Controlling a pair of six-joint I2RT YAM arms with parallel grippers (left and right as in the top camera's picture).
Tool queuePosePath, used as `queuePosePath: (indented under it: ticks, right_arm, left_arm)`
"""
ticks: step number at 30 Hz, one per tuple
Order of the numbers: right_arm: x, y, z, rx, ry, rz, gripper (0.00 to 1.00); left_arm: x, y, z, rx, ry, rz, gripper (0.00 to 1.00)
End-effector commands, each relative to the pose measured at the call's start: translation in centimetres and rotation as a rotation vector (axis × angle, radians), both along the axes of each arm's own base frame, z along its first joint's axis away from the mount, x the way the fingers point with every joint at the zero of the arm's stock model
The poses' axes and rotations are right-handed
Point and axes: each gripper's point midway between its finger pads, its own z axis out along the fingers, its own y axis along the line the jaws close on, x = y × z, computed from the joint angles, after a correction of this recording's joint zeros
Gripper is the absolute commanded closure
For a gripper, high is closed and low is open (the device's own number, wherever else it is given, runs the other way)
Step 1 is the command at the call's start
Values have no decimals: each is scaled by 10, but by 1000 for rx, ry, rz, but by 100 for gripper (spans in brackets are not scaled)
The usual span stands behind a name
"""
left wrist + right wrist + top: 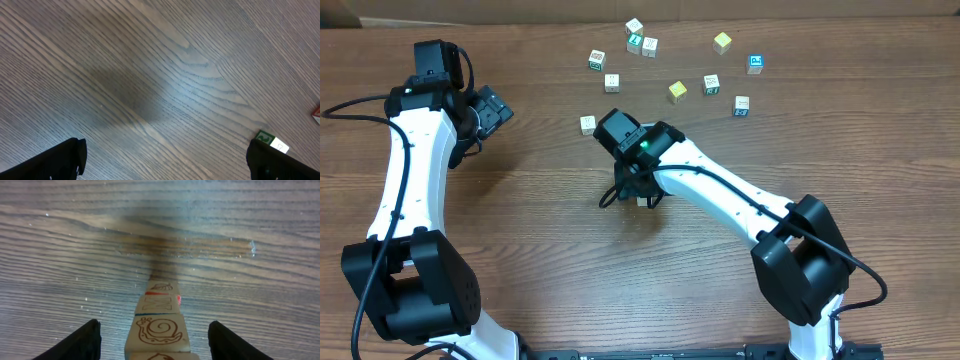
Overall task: Form a tower
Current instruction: 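Open the right gripper to release the L block on the stack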
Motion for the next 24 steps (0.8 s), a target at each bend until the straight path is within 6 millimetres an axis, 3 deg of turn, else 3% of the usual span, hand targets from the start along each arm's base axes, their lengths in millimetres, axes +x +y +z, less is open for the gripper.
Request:
queuePosePath:
  ticks: [1,5,11,21,24]
  right_arm:
    - [-2,-3,-6,-24,-16,-28,33]
    - [2,-2,-10,-19,-36,-31,34]
    - [2,-1,-10,-17,-37,-34,49]
    - [1,-1,-15,-17,-31,-56,49]
    - [0,-1,-18,-23,-25,-56,57]
  left_arm:
    - [6,-1,4,2,-15,-5,0]
    - [6,-1,4,2,-15,-5,0]
    - [6,-1,4,2,-15,-5,1]
    - [6,-1,4,2,-15,-5,0]
    - [6,-1,4,2,-15,-5,0]
